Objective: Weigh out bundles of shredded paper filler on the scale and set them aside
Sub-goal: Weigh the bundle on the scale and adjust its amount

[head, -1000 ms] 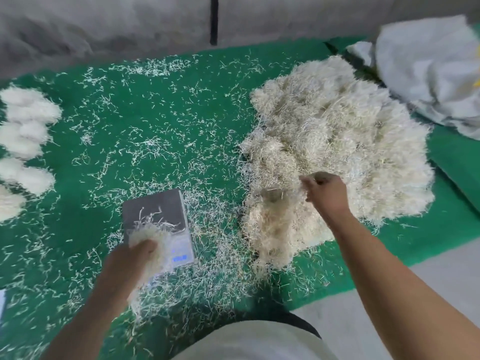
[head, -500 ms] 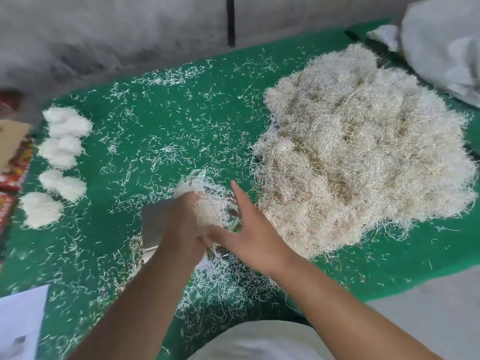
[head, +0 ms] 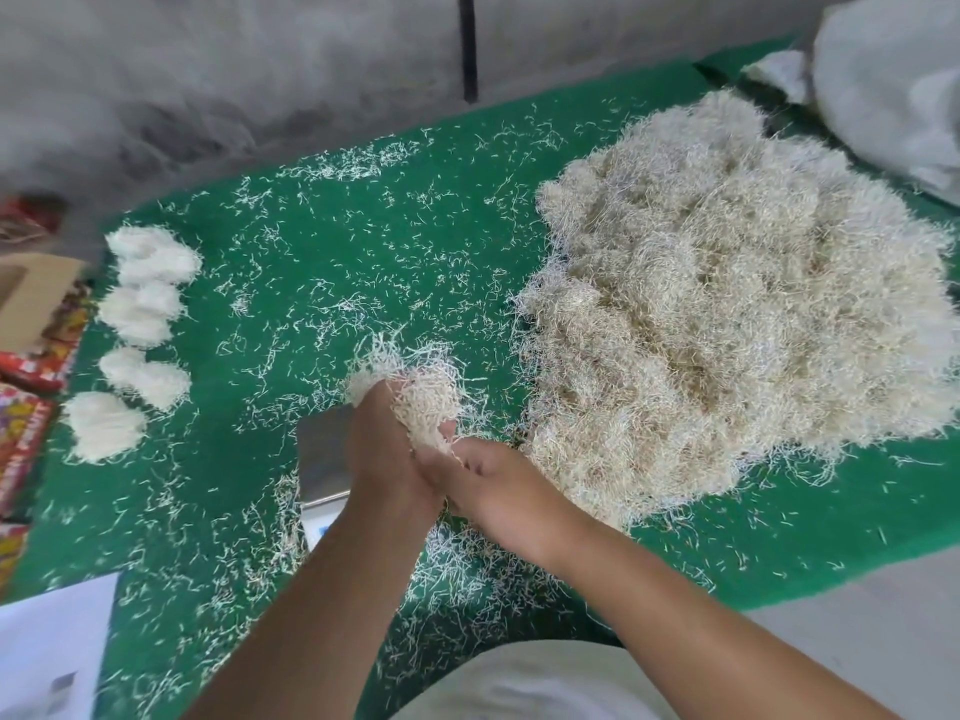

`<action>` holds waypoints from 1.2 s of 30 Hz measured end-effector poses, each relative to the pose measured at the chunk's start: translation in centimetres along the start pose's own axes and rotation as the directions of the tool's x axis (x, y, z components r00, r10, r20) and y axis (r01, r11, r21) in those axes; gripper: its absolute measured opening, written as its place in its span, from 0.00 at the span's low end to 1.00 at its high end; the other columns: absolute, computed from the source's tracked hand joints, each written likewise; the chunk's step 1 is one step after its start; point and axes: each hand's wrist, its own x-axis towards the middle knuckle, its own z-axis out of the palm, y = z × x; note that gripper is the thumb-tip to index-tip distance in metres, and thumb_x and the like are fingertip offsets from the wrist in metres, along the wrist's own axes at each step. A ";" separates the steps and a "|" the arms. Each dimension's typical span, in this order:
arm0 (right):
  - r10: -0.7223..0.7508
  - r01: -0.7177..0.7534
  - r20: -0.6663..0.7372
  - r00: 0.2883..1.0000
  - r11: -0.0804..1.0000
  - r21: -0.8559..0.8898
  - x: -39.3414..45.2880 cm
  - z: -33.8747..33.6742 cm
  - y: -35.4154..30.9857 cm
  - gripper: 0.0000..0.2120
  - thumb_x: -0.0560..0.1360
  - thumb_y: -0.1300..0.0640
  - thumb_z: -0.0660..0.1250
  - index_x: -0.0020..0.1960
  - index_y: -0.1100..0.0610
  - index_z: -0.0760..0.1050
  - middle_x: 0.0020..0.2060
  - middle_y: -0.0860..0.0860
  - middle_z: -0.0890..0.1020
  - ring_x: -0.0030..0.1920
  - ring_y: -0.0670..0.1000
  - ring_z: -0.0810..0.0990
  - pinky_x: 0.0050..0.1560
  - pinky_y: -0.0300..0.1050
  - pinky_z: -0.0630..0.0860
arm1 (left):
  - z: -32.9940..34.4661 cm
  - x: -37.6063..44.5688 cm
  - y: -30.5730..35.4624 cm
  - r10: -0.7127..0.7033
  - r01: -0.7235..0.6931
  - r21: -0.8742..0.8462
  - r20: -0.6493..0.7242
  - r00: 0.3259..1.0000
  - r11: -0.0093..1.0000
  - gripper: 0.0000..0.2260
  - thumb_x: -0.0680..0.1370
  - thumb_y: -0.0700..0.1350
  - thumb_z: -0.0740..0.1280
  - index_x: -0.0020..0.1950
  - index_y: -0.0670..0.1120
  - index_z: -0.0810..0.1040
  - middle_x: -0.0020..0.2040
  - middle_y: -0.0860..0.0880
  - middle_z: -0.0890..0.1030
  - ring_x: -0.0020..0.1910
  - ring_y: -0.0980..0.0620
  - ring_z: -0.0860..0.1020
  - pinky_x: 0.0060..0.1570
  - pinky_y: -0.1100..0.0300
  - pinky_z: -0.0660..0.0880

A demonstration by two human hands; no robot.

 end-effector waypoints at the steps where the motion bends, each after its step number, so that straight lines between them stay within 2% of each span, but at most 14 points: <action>1: -0.018 0.018 -0.015 1.000 1.000 0.012 0.1 0.2 0.2 0.25 0.85 0.39 0.61 0.36 0.53 0.70 0.28 0.32 0.73 0.35 0.30 0.76 0.41 0.43 0.70 | -0.1 0.0 -0.1 0.012 -0.012 0.024 -0.004 1.000 1.000 0.09 0.82 0.49 0.64 0.45 0.48 0.78 0.34 0.49 0.83 0.29 0.52 0.82 0.24 0.59 0.79; 4: -0.089 0.089 0.001 0.996 0.994 -0.065 0.3 0.2 0.6 0.24 0.87 0.53 0.62 0.33 0.55 0.67 0.25 0.35 0.75 0.47 0.23 0.75 0.55 0.33 0.73 | -0.8 0.5 -0.3 0.042 -0.042 0.006 -0.046 0.998 0.999 0.10 0.83 0.49 0.63 0.44 0.49 0.78 0.40 0.49 0.79 0.33 0.52 0.81 0.24 0.61 0.78; 8: -0.172 0.172 0.008 0.985 0.977 -0.127 0.3 0.1 1.0 0.23 0.87 0.50 0.62 0.33 0.48 0.67 0.25 0.42 0.71 0.27 0.42 0.67 0.31 0.44 0.66 | -2.4 2.2 0.8 -0.063 0.048 -0.164 -0.088 0.994 0.985 0.01 0.82 0.39 0.67 0.51 0.43 0.77 0.44 0.46 0.81 0.36 0.50 0.82 0.29 0.60 0.81; 11: -0.150 0.144 -0.017 0.989 0.970 -0.198 0.2 -1.2 2.5 0.21 0.87 0.47 0.61 0.35 0.49 0.68 0.26 0.43 0.73 0.25 0.41 0.67 0.33 0.38 0.72 | -4.6 3.7 2.6 -0.045 0.038 -0.227 -0.026 0.999 0.973 0.08 0.84 0.40 0.62 0.45 0.44 0.73 0.42 0.47 0.78 0.35 0.53 0.77 0.34 0.60 0.77; 14: -0.067 -0.011 -0.302 0.951 0.968 -0.251 0.4 -5.4 5.7 0.21 0.86 0.46 0.61 0.36 0.53 0.70 0.28 0.45 0.72 0.27 0.40 0.71 0.44 0.43 0.77 | -8.5 6.2 6.4 0.081 -0.096 -0.341 -0.059 0.995 0.935 0.14 0.85 0.38 0.51 0.48 0.44 0.74 0.43 0.48 0.78 0.34 0.58 0.77 0.32 0.69 0.71; 17: 0.013 -0.209 -0.614 0.790 0.946 -0.249 1.1 -10.7 8.7 0.20 0.87 0.47 0.59 0.38 0.51 0.72 0.33 0.46 0.77 0.32 0.44 0.75 0.44 0.44 0.75 | -12.0 7.4 7.9 0.115 -0.168 -0.363 -0.163 0.980 0.917 0.19 0.85 0.37 0.48 0.59 0.42 0.79 0.55 0.48 0.85 0.44 0.55 0.85 0.39 0.68 0.77; 19: 0.124 -0.375 -0.642 0.757 0.887 -0.270 2.4 -12.8 9.6 0.20 0.88 0.46 0.58 0.42 0.53 0.77 0.41 0.55 0.84 0.39 0.54 0.81 0.43 0.46 0.76 | -12.8 7.1 7.0 0.123 -0.167 -0.285 -0.167 0.978 0.944 0.17 0.85 0.39 0.50 0.54 0.45 0.79 0.50 0.48 0.83 0.37 0.57 0.83 0.31 0.67 0.74; 21: 0.266 -0.543 -0.599 0.755 0.766 -0.345 3.5 -13.4 9.5 0.22 0.87 0.43 0.58 0.59 0.61 0.79 0.54 0.62 0.84 0.51 0.60 0.84 0.52 0.50 0.79 | -12.3 6.0 5.9 0.137 -0.151 -0.154 -0.099 0.986 0.976 0.13 0.85 0.41 0.53 0.50 0.48 0.76 0.44 0.50 0.79 0.33 0.56 0.80 0.28 0.64 0.75; 23: 0.280 -0.597 -0.617 0.735 0.698 -0.395 4.1 -12.5 8.2 0.31 0.85 0.42 0.62 0.75 0.67 0.67 0.61 0.64 0.81 0.58 0.61 0.82 0.53 0.50 0.78 | -11.5 4.7 4.7 0.161 -0.160 0.028 -0.028 0.987 0.987 0.07 0.82 0.41 0.59 0.55 0.47 0.76 0.47 0.49 0.79 0.39 0.51 0.81 0.30 0.58 0.79; 26: -0.033 -0.388 -0.673 0.739 0.795 -0.466 3.8 -9.3 5.8 0.33 0.85 0.41 0.62 0.82 0.59 0.62 0.74 0.60 0.74 0.74 0.60 0.73 0.71 0.60 0.73 | -9.8 2.7 3.2 0.223 -0.240 0.410 0.089 0.971 0.880 0.08 0.81 0.45 0.67 0.58 0.43 0.73 0.48 0.45 0.75 0.37 0.45 0.79 0.27 0.50 0.80; 28: -0.217 -0.119 -0.602 0.768 0.876 -0.467 3.4 -6.2 4.0 0.24 0.87 0.43 0.60 0.79 0.51 0.69 0.77 0.52 0.73 0.78 0.53 0.69 0.79 0.59 0.65 | -8.2 1.5 2.6 0.118 -0.167 0.371 0.153 0.981 0.913 0.22 0.80 0.62 0.66 0.61 0.45 0.77 0.54 0.39 0.79 0.47 0.40 0.83 0.51 0.33 0.80; 31: -0.276 0.142 -0.456 0.846 0.942 -0.305 2.9 -1.3 0.8 0.18 0.87 0.42 0.55 0.74 0.40 0.75 0.78 0.40 0.70 0.76 0.36 0.66 0.78 0.40 0.61 | -6.2 0.0 1.6 -0.085 0.035 0.465 0.087 0.993 0.885 0.29 0.79 0.67 0.64 0.76 0.54 0.71 0.74 0.48 0.73 0.72 0.45 0.71 0.71 0.38 0.65; 33: -0.298 0.239 -0.311 0.902 0.947 -0.213 2.8 1.7 -0.7 0.19 0.87 0.44 0.54 0.75 0.40 0.75 0.78 0.38 0.69 0.74 0.35 0.67 0.72 0.30 0.63 | -5.9 0.5 0.5 -0.186 0.116 0.393 0.145 0.972 0.912 0.20 0.82 0.58 0.65 0.71 0.51 0.76 0.59 0.46 0.81 0.61 0.43 0.80 0.56 0.47 0.76; 36: -0.332 0.282 -0.208 0.920 0.930 -0.237 3.1 5.4 -1.3 0.21 0.86 0.45 0.55 0.76 0.46 0.75 0.74 0.41 0.76 0.74 0.38 0.72 0.77 0.43 0.66 | -6.2 1.6 -0.5 -0.157 0.105 0.243 0.204 0.966 0.964 0.14 0.85 0.50 0.59 0.49 0.49 0.83 0.40 0.47 0.85 0.40 0.50 0.86 0.40 0.56 0.80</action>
